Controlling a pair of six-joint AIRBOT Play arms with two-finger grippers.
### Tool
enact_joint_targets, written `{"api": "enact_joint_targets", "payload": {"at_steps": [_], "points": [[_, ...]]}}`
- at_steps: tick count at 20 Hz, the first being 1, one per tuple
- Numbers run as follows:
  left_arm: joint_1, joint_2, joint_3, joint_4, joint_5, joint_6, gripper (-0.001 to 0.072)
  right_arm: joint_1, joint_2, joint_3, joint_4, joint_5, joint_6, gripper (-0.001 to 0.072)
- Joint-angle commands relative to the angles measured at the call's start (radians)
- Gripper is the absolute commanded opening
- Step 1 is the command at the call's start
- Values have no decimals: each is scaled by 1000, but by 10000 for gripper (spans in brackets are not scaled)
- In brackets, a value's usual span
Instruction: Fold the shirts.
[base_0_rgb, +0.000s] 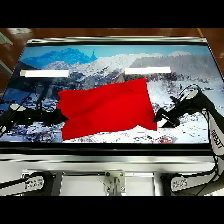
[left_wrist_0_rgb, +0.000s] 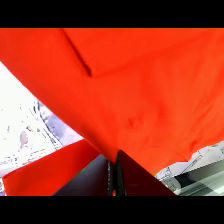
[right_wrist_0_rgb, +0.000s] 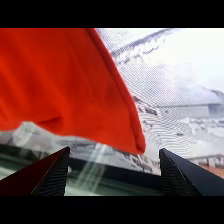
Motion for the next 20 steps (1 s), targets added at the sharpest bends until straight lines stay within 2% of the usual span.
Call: {"api": "enact_joint_targets", "payload": {"at_steps": [1,3,4,6,7,8,12,16,20], "points": [[0,22,9,0,-14,3,44,28,-9,-30,16,-90,30,679],[0,22,9,0,-14,3,44,54,-26,-30,18,-97,34,679],[0,22,9,-1,-13,3,44,69,-35,-30,20,-96,35,626],[0,22,9,0,-14,4,44,95,-37,-29,31,-98,35,410],[2,22,12,0,-24,11,44,104,-35,-29,45,-96,30,253],[7,22,20,1,-43,11,44,107,-27,-25,64,-87,29,57],[48,127,152,16,-93,24,41,90,142,21,201,-90,-111,60],[110,383,487,16,-115,25,42,65,428,261,221,-125,-205,60],[162,585,895,29,-14,23,43,65,721,499,199,-385,-198,60]]}}
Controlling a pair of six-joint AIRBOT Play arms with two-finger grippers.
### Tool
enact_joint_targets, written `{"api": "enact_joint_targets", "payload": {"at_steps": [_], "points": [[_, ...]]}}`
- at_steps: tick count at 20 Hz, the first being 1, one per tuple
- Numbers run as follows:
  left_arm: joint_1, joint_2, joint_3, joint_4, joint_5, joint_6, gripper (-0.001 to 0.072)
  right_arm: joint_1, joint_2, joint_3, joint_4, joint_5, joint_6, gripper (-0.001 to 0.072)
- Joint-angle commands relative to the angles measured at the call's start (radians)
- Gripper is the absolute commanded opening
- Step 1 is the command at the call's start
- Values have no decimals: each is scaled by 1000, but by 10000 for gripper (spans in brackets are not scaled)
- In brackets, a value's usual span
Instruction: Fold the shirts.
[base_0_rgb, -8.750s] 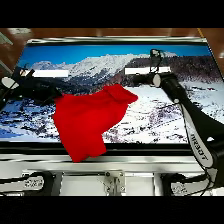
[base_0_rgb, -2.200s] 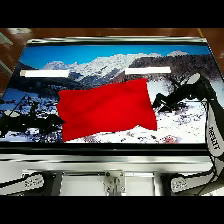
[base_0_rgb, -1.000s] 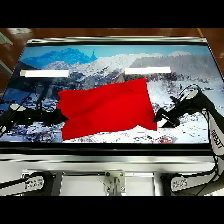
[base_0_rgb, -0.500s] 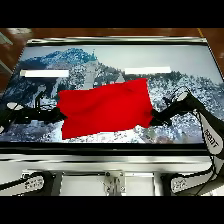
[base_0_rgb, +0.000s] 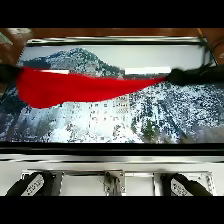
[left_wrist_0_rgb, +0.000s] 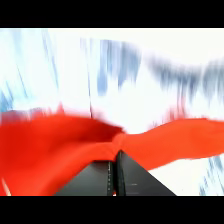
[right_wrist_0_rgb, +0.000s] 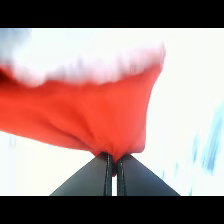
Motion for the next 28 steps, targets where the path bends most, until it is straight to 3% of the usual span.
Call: {"api": "enact_joint_targets", "payload": {"at_steps": [1,4,7,11,16,18,21,25,28], "points": [[33,167,335,25,100,-6,43,-3,249,187,-27,-240,10,60],[33,232,484,138,102,-142,43,-3,365,282,-175,-275,98,60],[33,290,505,274,-3,-246,43,-3,447,306,-321,-206,188,60],[33,302,505,327,-260,-264,43,-3,487,306,-420,23,199,60],[33,324,505,325,-475,-289,43,-3,490,306,-455,272,200,60],[33,333,505,325,-560,-339,43,-3,490,306,-509,343,200,60],[33,314,488,328,-572,-389,43,-3,447,306,-585,404,200,59],[33,260,272,328,-560,-417,43,2,233,289,-581,615,186,59],[33,185,37,327,-395,-379,43,2,55,219,-560,486,161,59]]}}
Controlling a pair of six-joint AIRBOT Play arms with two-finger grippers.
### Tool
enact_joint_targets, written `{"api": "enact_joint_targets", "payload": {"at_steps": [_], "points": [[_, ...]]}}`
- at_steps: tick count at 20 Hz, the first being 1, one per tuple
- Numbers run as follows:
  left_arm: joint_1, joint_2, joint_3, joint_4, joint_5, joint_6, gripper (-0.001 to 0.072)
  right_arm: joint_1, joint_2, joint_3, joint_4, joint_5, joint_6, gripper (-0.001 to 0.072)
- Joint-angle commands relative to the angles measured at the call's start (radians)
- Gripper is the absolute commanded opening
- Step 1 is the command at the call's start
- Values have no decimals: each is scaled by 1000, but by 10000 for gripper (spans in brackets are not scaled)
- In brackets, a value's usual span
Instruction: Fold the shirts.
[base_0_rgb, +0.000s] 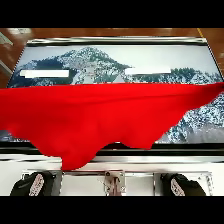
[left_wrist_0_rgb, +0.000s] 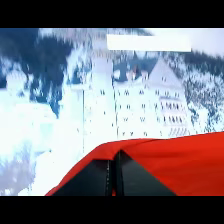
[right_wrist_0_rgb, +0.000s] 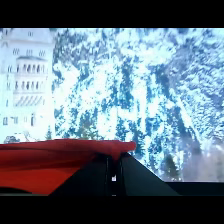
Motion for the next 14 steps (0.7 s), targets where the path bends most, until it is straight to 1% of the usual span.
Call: {"api": "enact_joint_targets", "payload": {"at_steps": [1,4,6,7,8,9,11,14], "points": [[-1,-95,-258,0,220,39,43,1,-214,-62,21,-105,-26,59],[-47,-256,-381,-23,546,117,43,1,-447,-70,178,-428,-58,59],[-105,-401,-376,-63,696,209,43,9,-581,-70,333,-666,-116,59],[-137,-470,-376,-90,773,251,43,24,-639,-70,380,-780,-137,59],[-164,-530,-376,-106,843,278,43,42,-686,-70,401,-876,-144,60],[-191,-589,-376,-111,918,288,43,65,-730,-70,406,-966,-144,59],[-225,-685,-376,-111,1036,288,43,106,-800,-70,404,-1091,-145,60],[-240,-788,-376,-111,1119,287,44,152,-890,-70,392,-1202,-145,60]]}}
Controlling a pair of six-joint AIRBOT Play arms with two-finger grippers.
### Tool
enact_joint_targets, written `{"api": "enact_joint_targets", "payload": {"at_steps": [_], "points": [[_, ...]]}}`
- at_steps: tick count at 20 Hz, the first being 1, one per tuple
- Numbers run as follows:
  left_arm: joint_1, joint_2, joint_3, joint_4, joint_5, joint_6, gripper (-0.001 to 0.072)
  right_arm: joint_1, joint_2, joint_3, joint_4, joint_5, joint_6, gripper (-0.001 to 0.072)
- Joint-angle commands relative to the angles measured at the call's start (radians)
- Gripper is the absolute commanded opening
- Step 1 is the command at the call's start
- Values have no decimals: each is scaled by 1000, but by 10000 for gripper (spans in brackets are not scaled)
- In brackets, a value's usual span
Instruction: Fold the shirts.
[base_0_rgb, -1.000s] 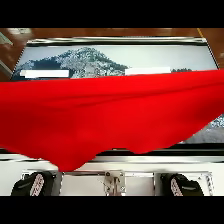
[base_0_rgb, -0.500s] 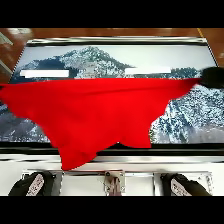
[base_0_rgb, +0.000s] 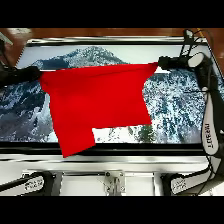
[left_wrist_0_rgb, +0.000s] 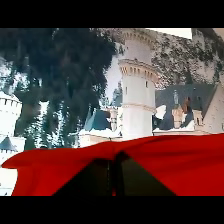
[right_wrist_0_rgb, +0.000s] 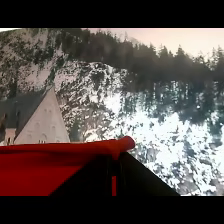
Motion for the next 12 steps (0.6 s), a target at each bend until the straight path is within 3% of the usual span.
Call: {"api": "enact_joint_targets", "payload": {"at_steps": [1,8,12], "points": [[-29,-141,-5,-19,162,22,44,50,-120,0,33,-211,-10,60],[-29,-250,-5,-19,169,22,44,59,-214,0,35,-195,20,60],[-24,-248,-4,20,119,23,44,58,-218,0,33,-79,52,60]]}}
